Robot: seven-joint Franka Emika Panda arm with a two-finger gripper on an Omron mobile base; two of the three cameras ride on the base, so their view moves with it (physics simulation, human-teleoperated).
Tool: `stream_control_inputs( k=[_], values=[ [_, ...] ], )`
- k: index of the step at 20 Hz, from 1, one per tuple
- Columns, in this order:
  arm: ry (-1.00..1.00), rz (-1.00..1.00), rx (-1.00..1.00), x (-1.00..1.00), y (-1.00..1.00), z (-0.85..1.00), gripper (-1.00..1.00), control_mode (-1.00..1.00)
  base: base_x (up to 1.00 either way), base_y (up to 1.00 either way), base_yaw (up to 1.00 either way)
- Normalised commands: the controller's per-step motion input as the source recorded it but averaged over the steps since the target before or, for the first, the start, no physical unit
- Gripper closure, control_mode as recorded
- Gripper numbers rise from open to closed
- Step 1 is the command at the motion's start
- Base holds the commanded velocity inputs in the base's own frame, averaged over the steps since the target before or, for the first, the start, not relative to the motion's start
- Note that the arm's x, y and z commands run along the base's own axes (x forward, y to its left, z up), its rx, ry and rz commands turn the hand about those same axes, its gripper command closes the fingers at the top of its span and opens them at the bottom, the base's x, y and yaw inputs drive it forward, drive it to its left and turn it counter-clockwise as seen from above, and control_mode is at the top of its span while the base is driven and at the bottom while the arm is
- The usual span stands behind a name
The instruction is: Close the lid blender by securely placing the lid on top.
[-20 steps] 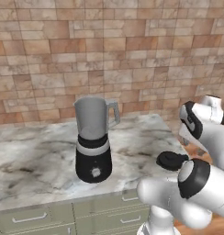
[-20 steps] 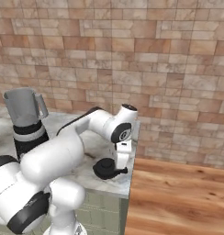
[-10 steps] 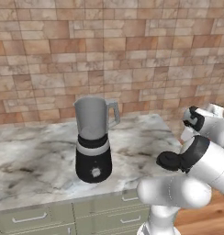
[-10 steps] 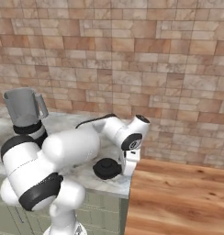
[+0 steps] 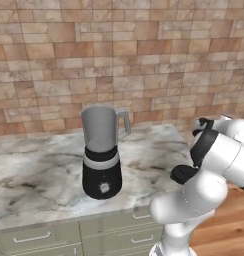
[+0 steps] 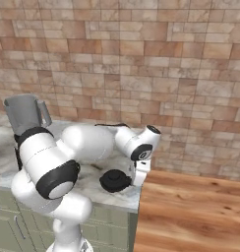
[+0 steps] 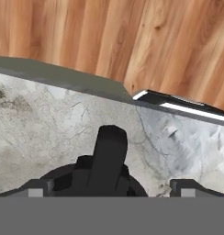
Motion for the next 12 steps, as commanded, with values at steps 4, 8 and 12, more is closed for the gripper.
stream_control_inputs(
  k=[4,8,12],
  values=[
    [0.0,-0.05,0.0,0.38,0.0,-0.29,-1.0,-1.0,0.0,0.0,0.0],
    [0.0,-0.1,0.0,0.09,-0.05,-0.36,-1.0,-1.0,0.0,0.0,0.0],
    [0.0,-0.1,0.0,-0.21,0.0,-0.22,-1.0,-1.0,0.0,0.0,0.0]
  ],
)
